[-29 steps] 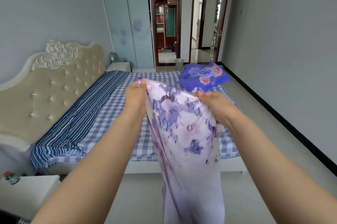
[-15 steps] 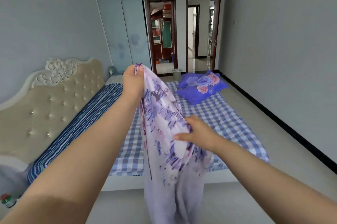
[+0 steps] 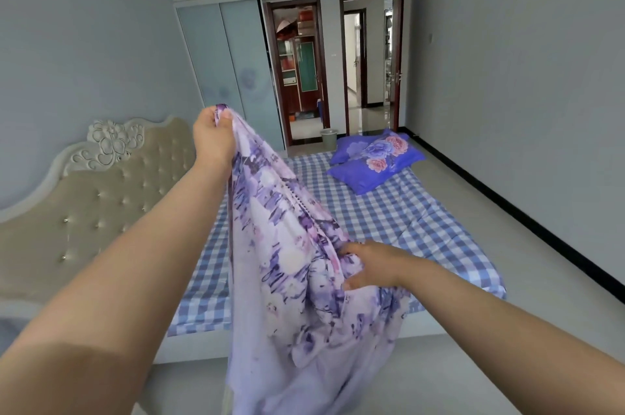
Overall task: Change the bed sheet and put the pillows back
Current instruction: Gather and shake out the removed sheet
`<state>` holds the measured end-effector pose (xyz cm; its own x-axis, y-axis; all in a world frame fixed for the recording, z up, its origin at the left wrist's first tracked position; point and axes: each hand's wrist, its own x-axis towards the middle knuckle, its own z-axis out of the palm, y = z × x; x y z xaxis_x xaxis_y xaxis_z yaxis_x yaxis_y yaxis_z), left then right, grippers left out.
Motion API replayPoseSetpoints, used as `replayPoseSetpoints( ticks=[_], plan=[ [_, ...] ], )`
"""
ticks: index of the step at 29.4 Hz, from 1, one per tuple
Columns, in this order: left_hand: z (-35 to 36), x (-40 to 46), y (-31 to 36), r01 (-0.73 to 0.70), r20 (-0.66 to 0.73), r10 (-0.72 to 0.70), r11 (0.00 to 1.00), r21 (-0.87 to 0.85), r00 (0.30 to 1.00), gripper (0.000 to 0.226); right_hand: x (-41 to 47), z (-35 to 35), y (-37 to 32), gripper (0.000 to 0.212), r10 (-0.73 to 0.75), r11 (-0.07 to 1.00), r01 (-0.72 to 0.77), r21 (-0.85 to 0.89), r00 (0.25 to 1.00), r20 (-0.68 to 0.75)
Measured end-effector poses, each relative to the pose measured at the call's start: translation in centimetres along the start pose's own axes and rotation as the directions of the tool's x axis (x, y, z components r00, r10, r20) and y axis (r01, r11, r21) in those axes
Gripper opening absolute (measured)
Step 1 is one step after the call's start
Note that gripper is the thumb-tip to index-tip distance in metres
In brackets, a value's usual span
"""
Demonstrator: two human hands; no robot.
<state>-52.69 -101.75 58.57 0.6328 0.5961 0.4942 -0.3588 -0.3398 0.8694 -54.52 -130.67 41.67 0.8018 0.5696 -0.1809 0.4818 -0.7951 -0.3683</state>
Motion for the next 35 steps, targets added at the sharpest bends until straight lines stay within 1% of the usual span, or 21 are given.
replayPoseSetpoints(
  ticks=[2,4,6,9,10,12,14,15,17,18,20,23,25,28,29,31,33,35],
  plan=[
    [-0.4,0.4,-0.2,0.008,-0.038,-0.008,1.0,-0.005,0.999,0.03,0.2,0.9,1.3,0.059,0.04,0.997,-0.042,-0.069,0.999,-0.029],
    [-0.9,0.7,-0.2,0.013,-0.066,-0.015,1.0,-0.026,0.998,0.028,0.2,1.6,2.8,0.047,0.07,0.99,-0.076,-0.118,0.996,-0.051],
    [-1.7,1.2,-0.2,0.014,-0.098,-0.018,0.999,-0.043,0.995,0.03,0.0,1.9,4.6,0.045,0.1,0.982,-0.103,-0.159,0.995,-0.026],
    [-2.8,1.7,-0.4,0.028,-0.119,-0.034,0.998,-0.052,0.992,0.029,-1.0,2.2,6.9,0.054,0.191,0.976,-0.185,-0.114,0.981,0.04],
    [-2.9,1.8,-0.5,0.034,-0.11,-0.04,0.998,-0.056,0.993,0.027,-1.1,2.4,7.3,0.054,0.209,0.975,-0.206,-0.08,0.978,0.028],
    [-2.7,1.7,-0.6,0.032,-0.076,-0.036,0.998,-0.058,0.996,0.026,-0.9,2.8,7.4,0.047,0.223,0.975,-0.224,-0.004,0.974,-0.048],
    [-2.2,1.5,-0.4,0.025,-0.034,-0.027,0.998,-0.054,0.999,0.026,-0.3,2.8,6.8,0.044,0.235,0.972,-0.233,0.03,0.965,-0.115],
    [-2.1,1.5,-0.2,0.026,-0.008,-0.026,0.998,-0.065,1.0,0.026,-0.1,2.7,6.5,0.047,0.239,0.971,-0.237,0.036,0.964,-0.119],
    [-1.9,1.4,0.0,0.035,0.036,-0.031,0.994,-0.105,0.999,0.024,0.0,2.4,6.3,0.06,0.245,0.97,-0.244,0.02,0.967,-0.076],
    [-2.0,1.4,0.0,0.042,0.044,-0.036,0.992,-0.123,0.998,0.023,-0.1,2.3,6.4,0.065,0.249,0.968,-0.25,-0.016,0.967,-0.046],
    [-2.3,1.6,-0.2,0.062,0.035,-0.058,0.986,-0.152,0.998,0.022,-0.7,2.3,7.2,0.068,0.272,0.958,-0.27,-0.097,0.962,0.011],
    [-3.1,1.8,-1.1,0.085,0.0,-0.086,0.983,-0.16,0.996,0.023,-1.3,3.5,8.9,0.058,0.332,0.928,-0.318,-0.194,0.942,0.045],
    [-3.4,1.8,-1.8,0.096,-0.008,-0.098,0.986,-0.135,0.995,0.023,-1.2,4.6,9.4,0.048,0.375,0.91,-0.36,-0.206,0.926,0.035],
    [-3.5,2.0,-2.5,0.107,-0.08,-0.117,0.987,-0.117,0.99,0.017,-0.9,5.6,9.3,0.047,0.381,0.908,-0.369,-0.199,0.924,0.027],
    [-3.6,2.2,-2.6,0.116,-0.11,-0.13,0.985,-0.125,0.985,0.013,-0.9,5.6,9.3,0.049,0.38,0.909,-0.368,-0.194,0.925,0.026],
    [-4.1,2.6,-2.7,0.122,-0.166,-0.141,0.986,-0.117,0.976,0.013,-1.3,5.4,9.5,0.061,0.374,0.917,-0.366,-0.158,0.927,0.023],
    [-4.4,2.8,-2.8,0.1,-0.224,-0.114,0.992,-0.073,0.968,0.018,-2.1,5.4,10.3,0.071,0.331,0.938,-0.328,-0.112,0.944,0.008],
    [-4.8,3.2,-3.2,0.084,-0.263,-0.096,0.995,-0.054,0.96,0.012,-2.9,5.6,11.0,0.076,0.288,0.954,-0.289,-0.082,0.957,-0.02]
  ],
)
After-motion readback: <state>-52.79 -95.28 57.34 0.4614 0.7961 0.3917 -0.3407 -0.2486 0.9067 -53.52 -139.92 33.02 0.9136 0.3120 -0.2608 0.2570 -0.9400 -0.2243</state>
